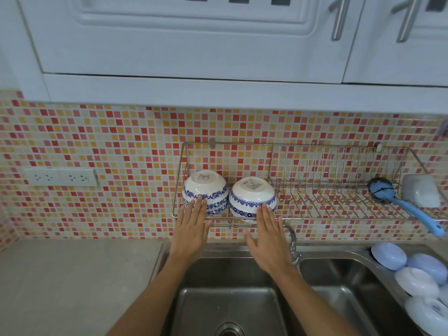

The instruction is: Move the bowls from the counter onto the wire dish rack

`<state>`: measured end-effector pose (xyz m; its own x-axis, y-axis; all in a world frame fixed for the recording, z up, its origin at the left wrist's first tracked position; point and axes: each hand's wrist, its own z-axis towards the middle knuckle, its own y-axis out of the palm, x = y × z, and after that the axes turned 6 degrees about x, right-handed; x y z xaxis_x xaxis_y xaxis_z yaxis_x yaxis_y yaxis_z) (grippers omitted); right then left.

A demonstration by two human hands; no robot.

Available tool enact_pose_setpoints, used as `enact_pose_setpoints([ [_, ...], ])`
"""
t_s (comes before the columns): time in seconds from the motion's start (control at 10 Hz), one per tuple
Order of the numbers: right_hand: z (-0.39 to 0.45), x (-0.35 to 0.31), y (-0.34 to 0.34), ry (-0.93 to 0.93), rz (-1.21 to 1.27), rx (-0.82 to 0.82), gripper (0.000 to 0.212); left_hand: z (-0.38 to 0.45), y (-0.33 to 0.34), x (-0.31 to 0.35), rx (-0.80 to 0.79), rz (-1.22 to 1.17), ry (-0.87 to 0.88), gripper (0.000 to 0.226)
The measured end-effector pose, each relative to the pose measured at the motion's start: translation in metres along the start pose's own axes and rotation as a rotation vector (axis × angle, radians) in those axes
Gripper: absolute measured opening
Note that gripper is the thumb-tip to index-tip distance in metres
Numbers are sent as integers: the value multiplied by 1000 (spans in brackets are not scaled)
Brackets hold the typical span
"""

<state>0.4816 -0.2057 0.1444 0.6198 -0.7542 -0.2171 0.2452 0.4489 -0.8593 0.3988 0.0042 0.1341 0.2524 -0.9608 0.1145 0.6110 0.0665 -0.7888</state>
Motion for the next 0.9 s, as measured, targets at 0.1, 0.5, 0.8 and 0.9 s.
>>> enact_pose_setpoints([
  [0.1, 0, -4, -3, 0, -37, -1, 81, -2, -1, 2, -21, 14, -22, 63],
  [0.5, 3, -17, -16, 86, -30, -127, 93, -19, -17, 5, -187, 139, -15, 80],
  [0.8, -9, -20, -35, 82, -51, -245, 95, -17, -50, 6, -378, 146, 4, 79],
  [0.9, -20, -22, -35, 109, 20, -291, 90, -17, -64, 1, -427, 116, 23, 75],
])
